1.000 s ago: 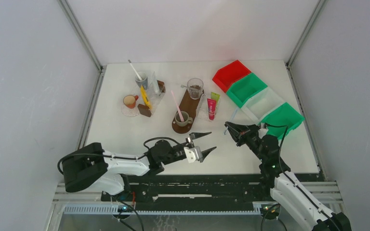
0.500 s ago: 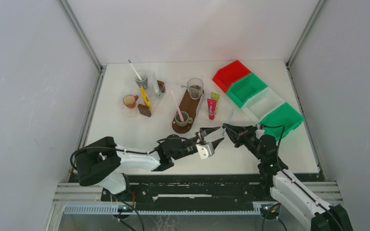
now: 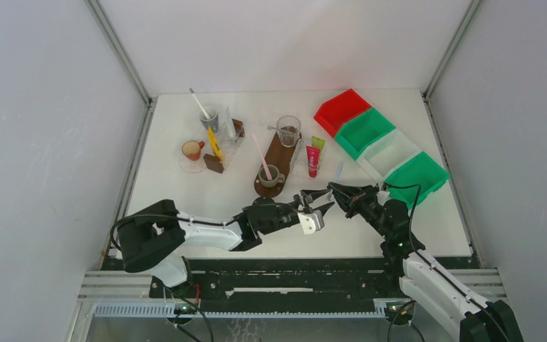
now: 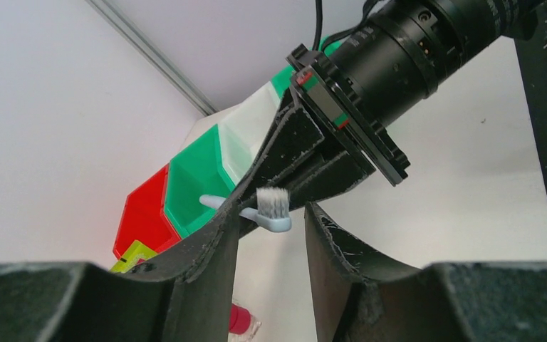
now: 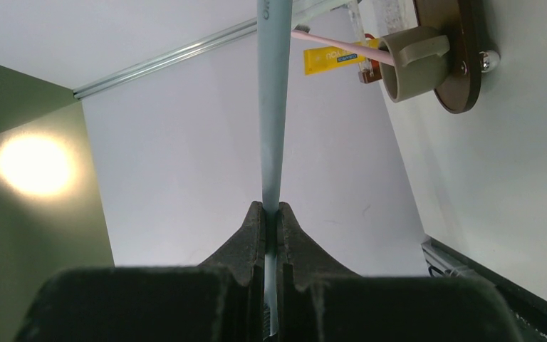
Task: Prepare toiletry sets of a toothbrush and toothpaste on the tray
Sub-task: Pick up the toothbrush from the storage box.
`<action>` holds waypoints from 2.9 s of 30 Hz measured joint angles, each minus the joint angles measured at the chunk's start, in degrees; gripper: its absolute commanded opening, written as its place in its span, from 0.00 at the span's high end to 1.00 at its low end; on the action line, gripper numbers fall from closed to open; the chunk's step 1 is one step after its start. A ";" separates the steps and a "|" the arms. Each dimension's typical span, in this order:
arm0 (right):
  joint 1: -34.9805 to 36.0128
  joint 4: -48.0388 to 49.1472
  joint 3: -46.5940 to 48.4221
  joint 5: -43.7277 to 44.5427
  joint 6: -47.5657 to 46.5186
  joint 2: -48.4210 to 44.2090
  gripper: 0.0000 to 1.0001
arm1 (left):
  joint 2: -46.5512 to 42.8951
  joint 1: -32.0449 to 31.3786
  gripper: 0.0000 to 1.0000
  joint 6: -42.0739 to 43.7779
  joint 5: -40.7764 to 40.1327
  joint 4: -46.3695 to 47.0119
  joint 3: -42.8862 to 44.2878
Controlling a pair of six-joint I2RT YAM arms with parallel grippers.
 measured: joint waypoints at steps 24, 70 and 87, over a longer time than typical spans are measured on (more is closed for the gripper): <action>0.81 0.00 -0.33 0.92 1.51 0.39 0.99 | 0.74 0.02 0.99 1.95 -2.01 -1.92 1.18; 16.26 -9.01 13.03 -19.32 -87.60 -0.17 0.31 | -33.00 26.75 1.00 -58.10 19.80 -54.47 -3.98; 24.70 -18.58 17.88 -11.04 -103.06 14.78 0.34 | -28.11 27.06 1.00 -66.66 28.65 -52.83 -3.82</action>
